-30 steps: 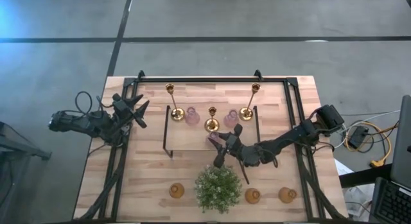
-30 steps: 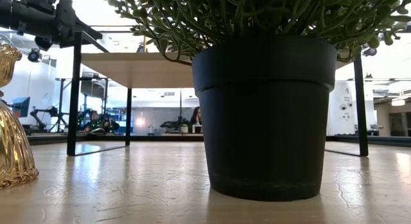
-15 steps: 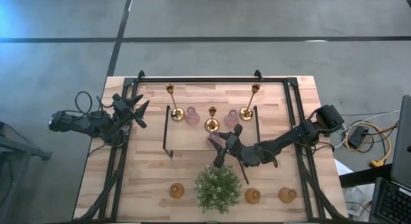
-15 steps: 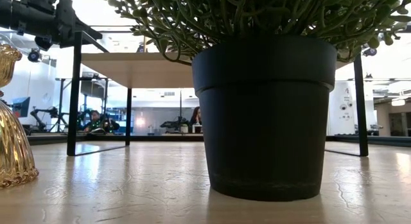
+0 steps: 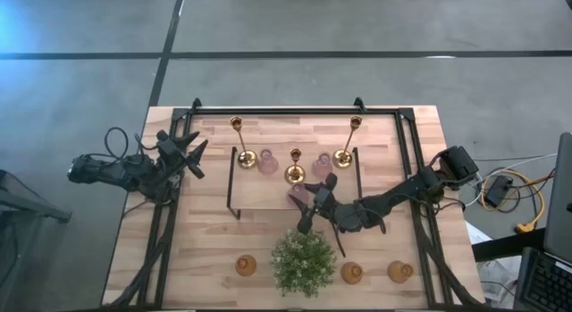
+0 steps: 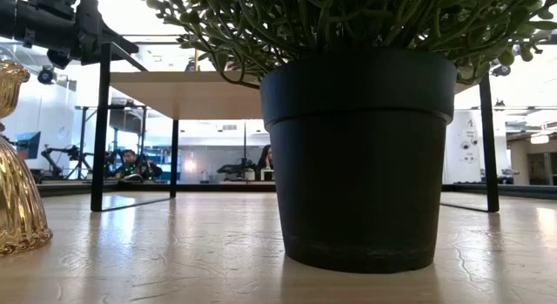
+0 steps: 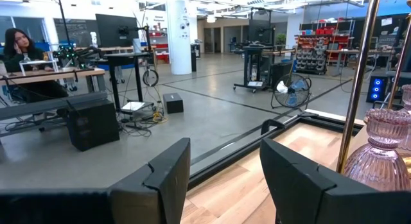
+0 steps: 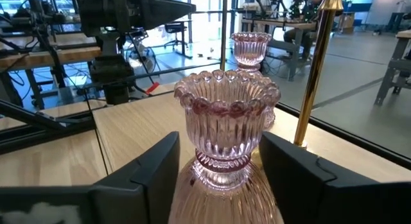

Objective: Pick & Place candle stick holders
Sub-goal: Put the pink vase on the shelf

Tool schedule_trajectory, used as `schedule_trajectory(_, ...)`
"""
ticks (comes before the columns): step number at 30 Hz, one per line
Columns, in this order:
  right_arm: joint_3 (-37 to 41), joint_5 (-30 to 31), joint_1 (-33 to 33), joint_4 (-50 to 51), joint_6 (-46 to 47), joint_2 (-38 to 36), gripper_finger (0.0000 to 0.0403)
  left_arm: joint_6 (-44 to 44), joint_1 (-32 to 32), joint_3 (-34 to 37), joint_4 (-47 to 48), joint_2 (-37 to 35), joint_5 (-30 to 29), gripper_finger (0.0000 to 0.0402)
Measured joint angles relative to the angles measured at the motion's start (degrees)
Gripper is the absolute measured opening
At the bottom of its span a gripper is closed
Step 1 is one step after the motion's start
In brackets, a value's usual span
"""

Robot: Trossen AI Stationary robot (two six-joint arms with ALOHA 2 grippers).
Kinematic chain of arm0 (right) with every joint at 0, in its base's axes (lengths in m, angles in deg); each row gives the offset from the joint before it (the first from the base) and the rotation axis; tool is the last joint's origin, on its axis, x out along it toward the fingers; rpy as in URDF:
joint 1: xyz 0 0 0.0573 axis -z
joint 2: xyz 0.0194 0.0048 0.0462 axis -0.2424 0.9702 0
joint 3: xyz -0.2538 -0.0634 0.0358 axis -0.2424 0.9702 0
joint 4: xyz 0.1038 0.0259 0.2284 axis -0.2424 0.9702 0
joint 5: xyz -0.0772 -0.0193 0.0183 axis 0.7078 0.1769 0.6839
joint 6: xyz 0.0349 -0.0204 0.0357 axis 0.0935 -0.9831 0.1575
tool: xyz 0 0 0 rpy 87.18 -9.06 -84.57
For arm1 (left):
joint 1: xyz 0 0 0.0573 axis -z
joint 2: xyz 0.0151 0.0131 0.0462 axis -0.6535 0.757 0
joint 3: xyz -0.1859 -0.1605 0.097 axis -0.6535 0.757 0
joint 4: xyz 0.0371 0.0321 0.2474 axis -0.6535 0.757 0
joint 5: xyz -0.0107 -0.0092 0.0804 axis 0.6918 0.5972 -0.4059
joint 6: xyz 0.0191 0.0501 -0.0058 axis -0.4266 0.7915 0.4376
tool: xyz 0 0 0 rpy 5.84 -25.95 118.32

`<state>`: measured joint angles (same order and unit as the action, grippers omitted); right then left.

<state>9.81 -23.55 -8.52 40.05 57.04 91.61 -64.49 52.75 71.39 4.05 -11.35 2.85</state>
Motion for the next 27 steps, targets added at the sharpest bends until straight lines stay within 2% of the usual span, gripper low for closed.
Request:
schedule_trajectory(5, 0.00, 0.00, -0.04, -0.11, -1.11, -0.02, 0.0244, 0.00, -0.02, 0.00, 0.01, 0.00, -0.01, 0.0193)
schedule_trajectory(9, 0.00, 0.01, -0.11, -0.20, -1.79, -0.60, 0.0259, 0.00, 0.00, 0.00, 0.00, 0.00, 0.00, 0.0192)
schedule_trajectory(18, 0.00, 0.04, -1.53, -0.11, -1.93, -2.52, 0.0257, 0.01, -0.01, 0.00, 0.02, 0.01, 0.00, 0.0193)
schedule_trajectory(27, 0.00, 0.16, -3.47, 6.52, -1.09, -5.80, 0.0253, 0.34, 0.00, 0.00, 0.02, 0.02, 0.00, 0.0193)
